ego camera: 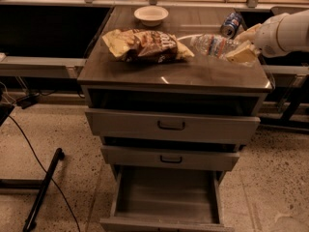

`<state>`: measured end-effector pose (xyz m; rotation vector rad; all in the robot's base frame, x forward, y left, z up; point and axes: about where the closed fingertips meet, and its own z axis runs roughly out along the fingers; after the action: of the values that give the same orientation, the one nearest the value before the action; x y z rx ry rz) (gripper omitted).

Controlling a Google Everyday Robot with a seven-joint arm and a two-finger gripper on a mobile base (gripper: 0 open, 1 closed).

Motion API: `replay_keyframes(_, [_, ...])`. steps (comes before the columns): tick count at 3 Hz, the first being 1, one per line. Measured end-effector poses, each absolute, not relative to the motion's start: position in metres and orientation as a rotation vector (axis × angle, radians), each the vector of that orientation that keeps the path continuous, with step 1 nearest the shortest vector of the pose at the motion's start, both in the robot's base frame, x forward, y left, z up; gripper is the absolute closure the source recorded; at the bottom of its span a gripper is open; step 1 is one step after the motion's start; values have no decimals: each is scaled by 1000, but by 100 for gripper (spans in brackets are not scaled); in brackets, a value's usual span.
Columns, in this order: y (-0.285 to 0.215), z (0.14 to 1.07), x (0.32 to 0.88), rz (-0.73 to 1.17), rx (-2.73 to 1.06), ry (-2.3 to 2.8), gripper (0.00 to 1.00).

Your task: Pick water bottle from bottom drawer and place on counter

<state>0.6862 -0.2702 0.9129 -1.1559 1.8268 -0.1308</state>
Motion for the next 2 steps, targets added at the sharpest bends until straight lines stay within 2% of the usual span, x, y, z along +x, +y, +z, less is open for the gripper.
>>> replay_keyframes(1, [-285, 895, 702, -65, -1054, 1908, 82])
replay_keyframes(2, [-294, 877, 708, -31, -1017, 1988, 59])
